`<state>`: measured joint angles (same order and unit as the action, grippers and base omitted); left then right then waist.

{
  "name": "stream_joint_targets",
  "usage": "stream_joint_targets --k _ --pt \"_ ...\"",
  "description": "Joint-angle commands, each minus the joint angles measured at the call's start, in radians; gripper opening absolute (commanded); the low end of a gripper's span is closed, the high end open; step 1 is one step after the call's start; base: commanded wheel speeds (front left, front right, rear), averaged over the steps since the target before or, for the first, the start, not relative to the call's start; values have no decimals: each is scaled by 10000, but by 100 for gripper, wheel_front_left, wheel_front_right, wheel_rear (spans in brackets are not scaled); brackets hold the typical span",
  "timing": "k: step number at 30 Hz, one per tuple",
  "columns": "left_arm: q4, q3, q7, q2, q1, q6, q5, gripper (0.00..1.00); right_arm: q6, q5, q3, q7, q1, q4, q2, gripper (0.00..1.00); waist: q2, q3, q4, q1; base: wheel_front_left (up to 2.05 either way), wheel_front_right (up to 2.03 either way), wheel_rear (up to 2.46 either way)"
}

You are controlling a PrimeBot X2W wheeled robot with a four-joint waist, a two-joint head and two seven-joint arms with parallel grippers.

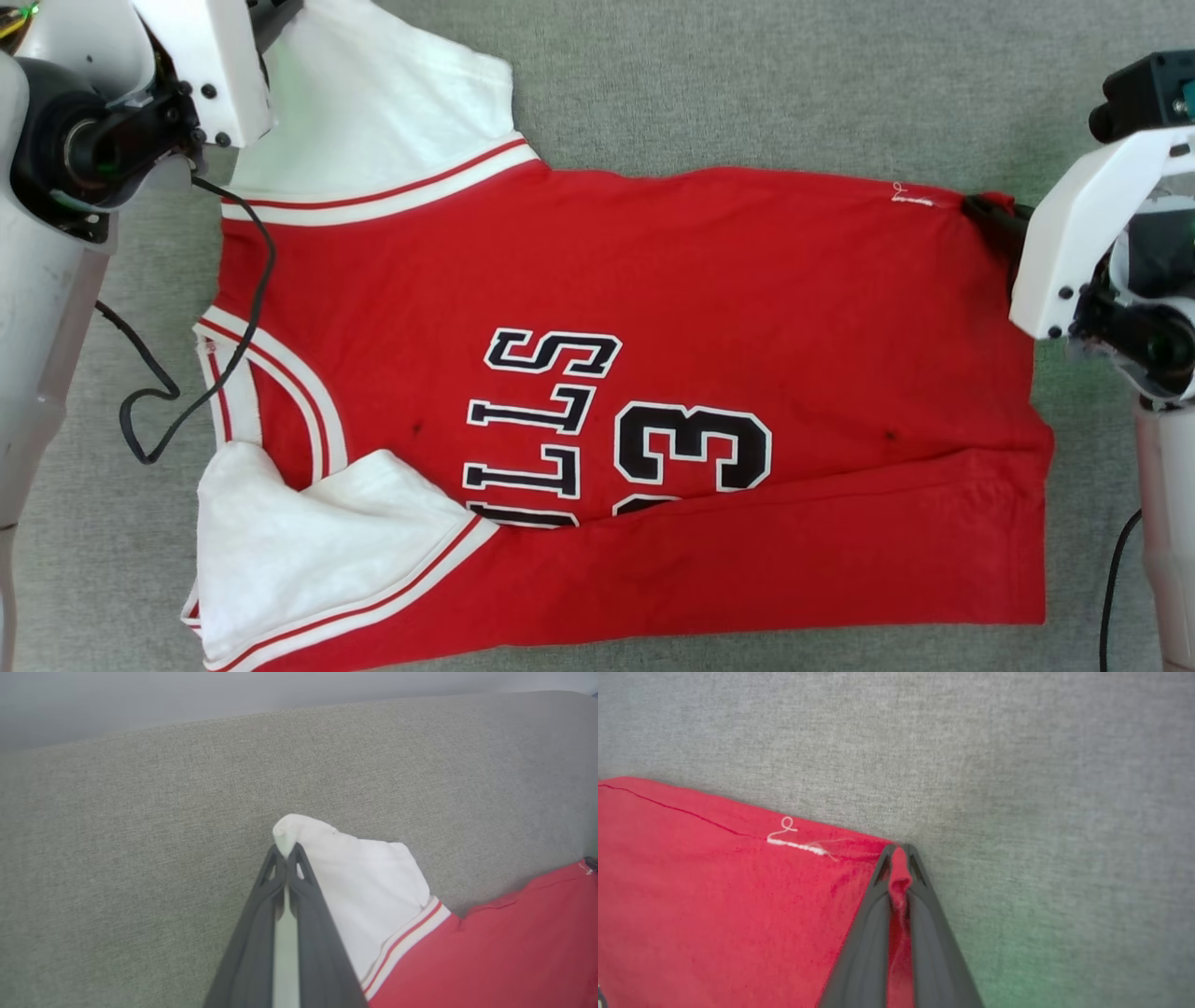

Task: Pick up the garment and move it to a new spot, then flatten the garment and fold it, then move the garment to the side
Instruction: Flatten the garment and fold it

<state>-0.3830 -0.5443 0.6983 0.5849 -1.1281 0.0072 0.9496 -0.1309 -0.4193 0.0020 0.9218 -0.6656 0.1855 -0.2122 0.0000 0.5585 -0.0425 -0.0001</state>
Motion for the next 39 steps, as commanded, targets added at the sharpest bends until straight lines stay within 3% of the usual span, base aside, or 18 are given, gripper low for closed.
stream_joint_targets --k 1,10,21,30,31,32,33,34,35,36,37,38,39 --pt "-32 81 -135 14 135 -76 61 0 4 24 199 14 563 219 68 0 0 -175 -8 1 0 0 0" --pt "140 534 -1379 332 1598 -277 421 0 4 292 -160 -1366 1439 -811 -382 0 0 -1602 207 1 0 0 0" --pt "1667 1659 -3201 935 6302 566 1558 0 6 41 -587 -2340 4039 -964 -119 0 0 -3374 342 1 0 0 0" --pt "2538 1901 -4283 571 9986 1174 2330 0 6 34 -816 -3519 5512 -120 101 0 0 -4063 436 1 0 0 0" --pt "2597 1898 -4375 515 10285 1231 2365 0 6 -34 -793 -3622 5619 28 186 4 0 -4114 416 1 0 0 0" --pt "2638 1858 -4409 449 10555 1256 2441 0 6 -52 -765 -3729 5699 145 210 20 0 -4154 397 1 0 0 0" --pt "2649 1812 -4474 395 10794 1309 2435 0 6 -20 -717 -3847 5751 277 189 44 0 -4210 381 1 0 0 0" --pt "2627 1785 -4564 341 10986 1363 2408 0 6 -40 -692 -3966 5807 401 224 96 0 -4265 355 1 0 0 0" --pt "2601 1748 -4655 255 11147 1403 2386 0 6 -94 -651 -4076 5877 485 249 100 0 -4321 330 1 0 0 0" --pt "2558 1699 -4768 143 11290 1459 2346 20 6 -69 -626 -4194 5955 567 211 100 0 -4378 307 1 0 0 0" --pt "2526 1626 -4809 43 11437 1503 2323 49 6 -63 -602 -4316 6033 600 180 100 0 -4441 273 1 0 0 0" --pt "2491 1543 -4864 -48 11575 1512 2324 92 6 -85 -602 -4452 6120 605 169 100 0 -4523 243 1 0 0 0" --pt "2427 1528 -4977 -119 11699 1503 2329 100 6 -92 -587 -4586 6209 577 153 100 0 -4632 200 1 0 0 0"
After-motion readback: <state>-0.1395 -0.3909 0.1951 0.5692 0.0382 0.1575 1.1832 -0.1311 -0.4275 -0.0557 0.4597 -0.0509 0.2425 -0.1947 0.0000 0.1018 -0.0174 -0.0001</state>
